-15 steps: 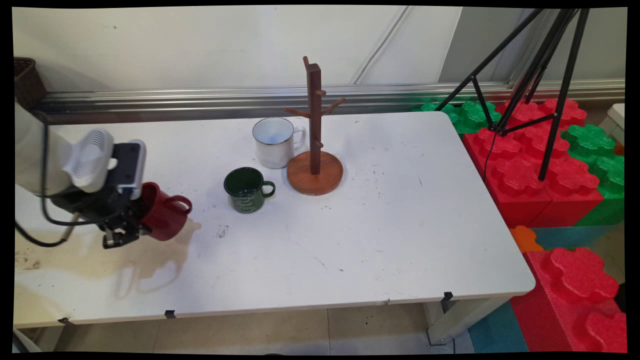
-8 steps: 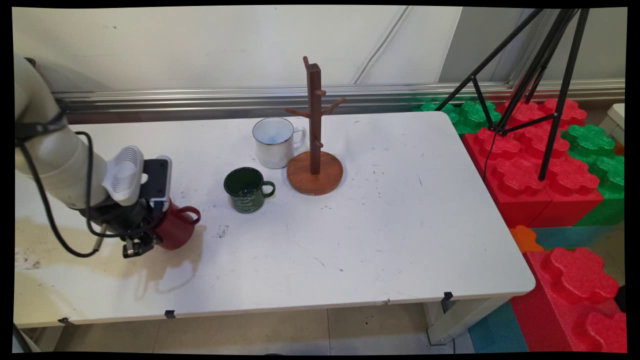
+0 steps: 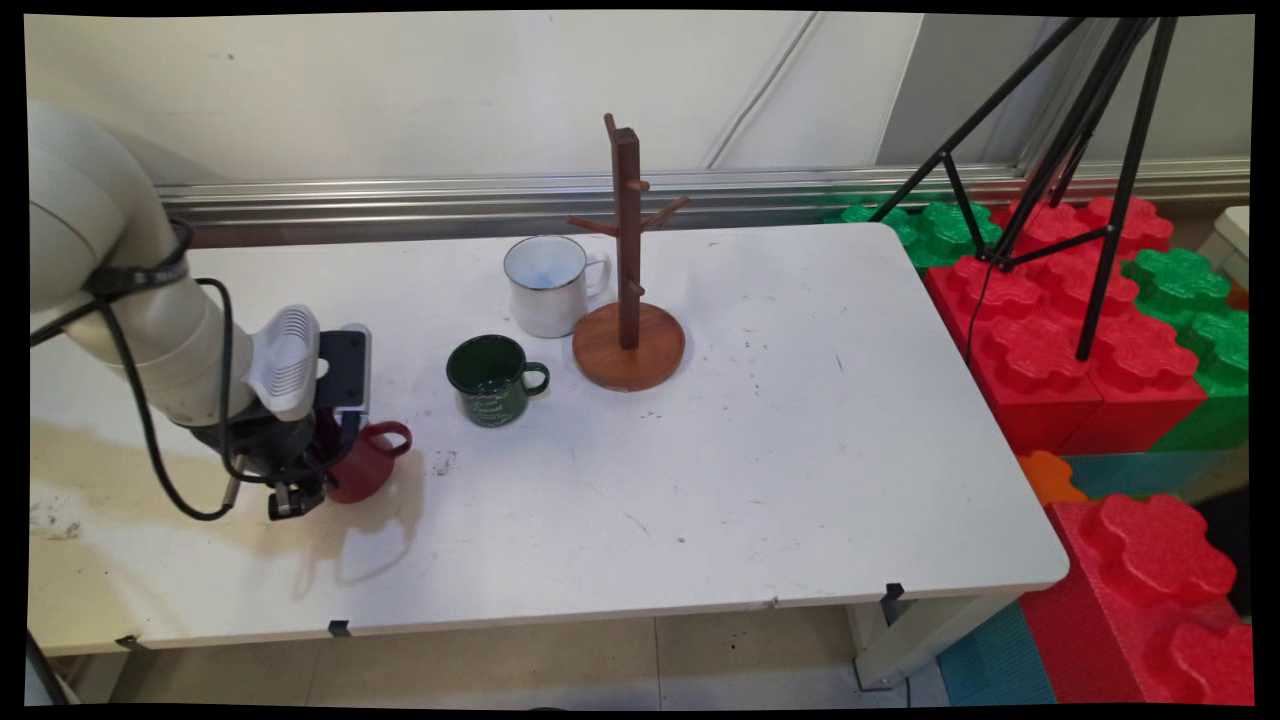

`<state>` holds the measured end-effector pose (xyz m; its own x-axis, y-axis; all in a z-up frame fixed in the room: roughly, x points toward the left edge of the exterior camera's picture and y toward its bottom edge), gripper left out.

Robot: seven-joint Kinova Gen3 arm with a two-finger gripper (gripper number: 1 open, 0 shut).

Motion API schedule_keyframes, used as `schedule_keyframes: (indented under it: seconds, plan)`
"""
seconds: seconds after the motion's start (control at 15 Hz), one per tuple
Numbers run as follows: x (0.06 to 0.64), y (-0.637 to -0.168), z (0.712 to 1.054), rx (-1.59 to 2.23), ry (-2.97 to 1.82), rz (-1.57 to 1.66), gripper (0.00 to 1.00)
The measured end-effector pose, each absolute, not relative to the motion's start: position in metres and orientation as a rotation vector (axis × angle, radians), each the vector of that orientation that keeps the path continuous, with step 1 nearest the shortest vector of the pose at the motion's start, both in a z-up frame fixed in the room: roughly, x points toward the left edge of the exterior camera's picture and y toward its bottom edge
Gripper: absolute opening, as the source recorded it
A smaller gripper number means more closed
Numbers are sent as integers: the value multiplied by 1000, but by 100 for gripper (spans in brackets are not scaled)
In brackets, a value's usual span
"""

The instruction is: Place the picked object on the table

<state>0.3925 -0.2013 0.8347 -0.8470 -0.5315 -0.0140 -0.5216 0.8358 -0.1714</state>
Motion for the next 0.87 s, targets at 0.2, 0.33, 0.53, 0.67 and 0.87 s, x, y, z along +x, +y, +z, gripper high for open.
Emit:
schedule_keyframes:
  seconds: [0.2, 0.33, 0.53, 0.67, 0.87]
  plan:
    - [388, -208, 828, -841, 2938, -239, 0]
    - [387, -208, 824, -853, 2930, -237, 0]
    - [382, -211, 821, -856, 2930, -238, 100]
    - [380, -213, 819, -855, 2929, -245, 100]
    - [380, -215, 818, -854, 2925, -262, 100]
